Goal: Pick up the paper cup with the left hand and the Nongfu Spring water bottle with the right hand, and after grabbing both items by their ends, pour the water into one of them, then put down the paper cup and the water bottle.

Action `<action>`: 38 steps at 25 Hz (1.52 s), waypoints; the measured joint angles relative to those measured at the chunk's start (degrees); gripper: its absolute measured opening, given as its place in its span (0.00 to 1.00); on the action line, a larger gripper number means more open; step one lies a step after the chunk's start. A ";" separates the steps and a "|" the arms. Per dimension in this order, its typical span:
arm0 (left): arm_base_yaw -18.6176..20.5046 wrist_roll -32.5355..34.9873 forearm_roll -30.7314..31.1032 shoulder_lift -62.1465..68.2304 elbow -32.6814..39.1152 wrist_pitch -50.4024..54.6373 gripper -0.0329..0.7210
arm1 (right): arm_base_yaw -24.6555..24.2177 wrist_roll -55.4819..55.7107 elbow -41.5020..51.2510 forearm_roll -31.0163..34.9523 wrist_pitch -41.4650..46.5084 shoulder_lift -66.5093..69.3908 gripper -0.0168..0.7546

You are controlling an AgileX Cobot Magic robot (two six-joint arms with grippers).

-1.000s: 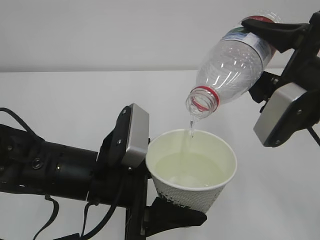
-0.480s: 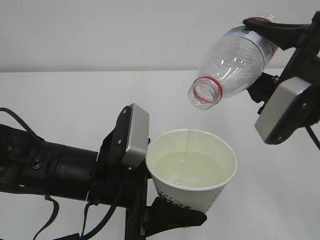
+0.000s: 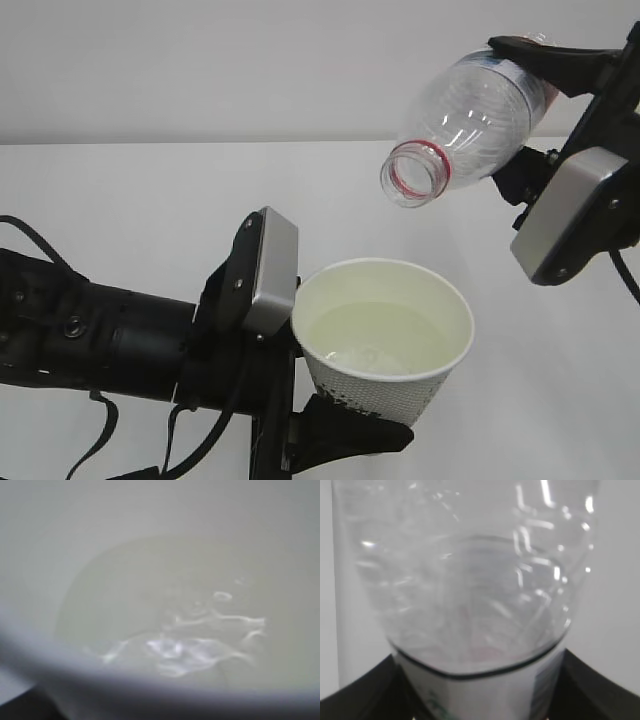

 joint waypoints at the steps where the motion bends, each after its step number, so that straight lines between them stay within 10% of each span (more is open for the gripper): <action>1: 0.00 0.00 0.00 0.00 0.00 0.00 0.70 | 0.00 0.26 0.00 0.00 0.00 0.00 0.68; 38: 0.00 0.00 0.00 0.00 0.00 -0.58 0.70 | 0.00 21.45 0.12 1.03 0.00 0.00 0.67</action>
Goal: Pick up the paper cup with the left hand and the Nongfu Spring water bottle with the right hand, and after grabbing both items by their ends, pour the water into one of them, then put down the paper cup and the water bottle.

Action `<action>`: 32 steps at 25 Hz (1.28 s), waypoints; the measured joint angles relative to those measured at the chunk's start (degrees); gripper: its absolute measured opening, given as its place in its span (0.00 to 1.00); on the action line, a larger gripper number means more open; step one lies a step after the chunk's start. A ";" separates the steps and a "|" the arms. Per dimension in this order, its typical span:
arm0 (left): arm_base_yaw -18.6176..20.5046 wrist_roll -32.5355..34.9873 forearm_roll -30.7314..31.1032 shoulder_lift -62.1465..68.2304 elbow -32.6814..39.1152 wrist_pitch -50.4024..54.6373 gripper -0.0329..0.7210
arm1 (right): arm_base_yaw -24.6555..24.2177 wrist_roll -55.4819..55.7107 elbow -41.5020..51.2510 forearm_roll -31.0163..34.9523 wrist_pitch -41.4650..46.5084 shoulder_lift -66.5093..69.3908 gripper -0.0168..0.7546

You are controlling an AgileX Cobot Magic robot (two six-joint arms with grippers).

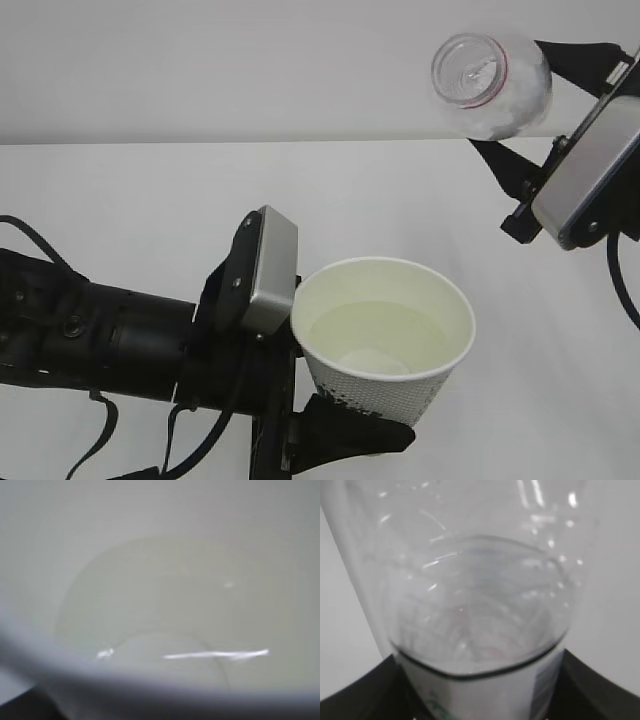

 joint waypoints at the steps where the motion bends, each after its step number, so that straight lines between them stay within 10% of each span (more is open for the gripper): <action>1: 0.00 0.00 0.00 0.00 0.00 0.00 0.70 | 0.00 0.94 0.14 0.00 0.00 0.00 0.67; 32: 0.00 0.00 0.00 0.00 0.00 -0.08 0.70 | 0.00 17.68 5.40 6.41 0.00 -0.09 0.67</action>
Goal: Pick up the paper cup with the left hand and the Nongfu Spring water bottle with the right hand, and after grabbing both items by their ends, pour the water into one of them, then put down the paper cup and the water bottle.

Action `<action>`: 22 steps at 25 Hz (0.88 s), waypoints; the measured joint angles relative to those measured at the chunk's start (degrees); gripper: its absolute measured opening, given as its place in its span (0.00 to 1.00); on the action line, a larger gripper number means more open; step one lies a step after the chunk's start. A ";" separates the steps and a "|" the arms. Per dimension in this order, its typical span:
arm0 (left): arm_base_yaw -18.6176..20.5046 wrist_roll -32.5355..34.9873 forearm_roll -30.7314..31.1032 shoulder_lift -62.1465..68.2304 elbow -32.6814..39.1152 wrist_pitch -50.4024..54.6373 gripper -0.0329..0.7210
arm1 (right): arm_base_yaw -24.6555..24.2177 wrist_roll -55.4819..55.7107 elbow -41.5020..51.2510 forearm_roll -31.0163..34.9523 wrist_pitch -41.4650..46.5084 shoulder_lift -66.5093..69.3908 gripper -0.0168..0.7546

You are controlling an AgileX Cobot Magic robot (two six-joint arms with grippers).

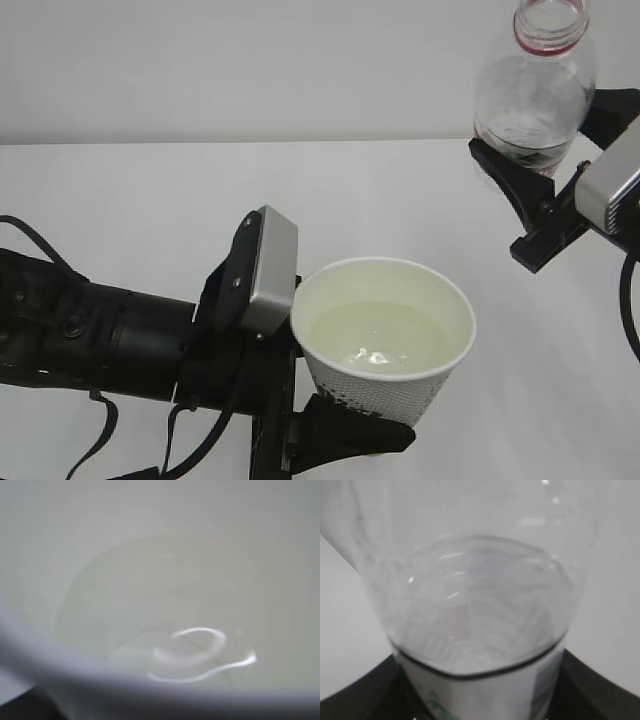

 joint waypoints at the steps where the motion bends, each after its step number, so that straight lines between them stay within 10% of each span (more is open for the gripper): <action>1: 0.00 0.00 0.00 0.00 0.00 0.00 0.70 | 0.00 0.12 0.10 0.14 0.00 0.00 0.67; 22: 0.00 0.00 0.00 0.00 0.00 -0.28 0.69 | 0.00 10.24 0.10 8.33 0.87 0.00 0.67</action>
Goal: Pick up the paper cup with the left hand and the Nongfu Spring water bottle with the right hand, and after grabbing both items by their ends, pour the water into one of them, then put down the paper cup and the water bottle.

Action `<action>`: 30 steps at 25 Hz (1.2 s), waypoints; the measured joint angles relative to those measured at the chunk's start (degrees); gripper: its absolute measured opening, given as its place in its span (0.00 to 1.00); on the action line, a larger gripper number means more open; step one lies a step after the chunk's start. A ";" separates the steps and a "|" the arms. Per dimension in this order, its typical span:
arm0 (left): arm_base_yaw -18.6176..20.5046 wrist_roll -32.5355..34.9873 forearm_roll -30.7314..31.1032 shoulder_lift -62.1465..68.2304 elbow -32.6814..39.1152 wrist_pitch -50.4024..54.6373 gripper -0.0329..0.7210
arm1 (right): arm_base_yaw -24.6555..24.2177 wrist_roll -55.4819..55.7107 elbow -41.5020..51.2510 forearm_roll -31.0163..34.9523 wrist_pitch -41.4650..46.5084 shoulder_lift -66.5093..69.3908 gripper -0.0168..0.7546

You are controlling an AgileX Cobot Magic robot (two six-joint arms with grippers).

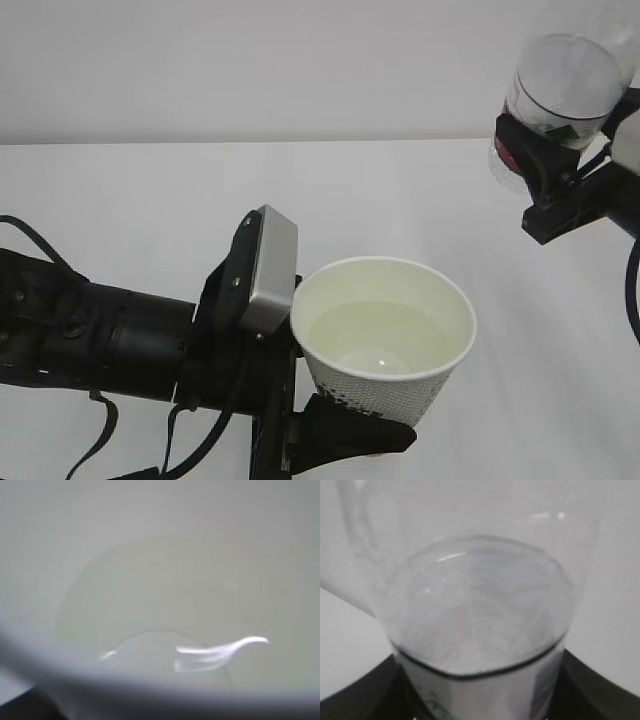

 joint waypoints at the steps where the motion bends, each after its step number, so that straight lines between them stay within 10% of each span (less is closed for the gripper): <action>1: 0.00 0.00 0.00 0.00 0.00 0.00 0.69 | 0.00 0.00 0.00 0.68 0.57 0.00 0.67; 30: 0.00 0.00 -0.78 0.00 0.00 -0.10 0.69 | 0.00 5.58 0.00 11.87 12.60 0.00 0.67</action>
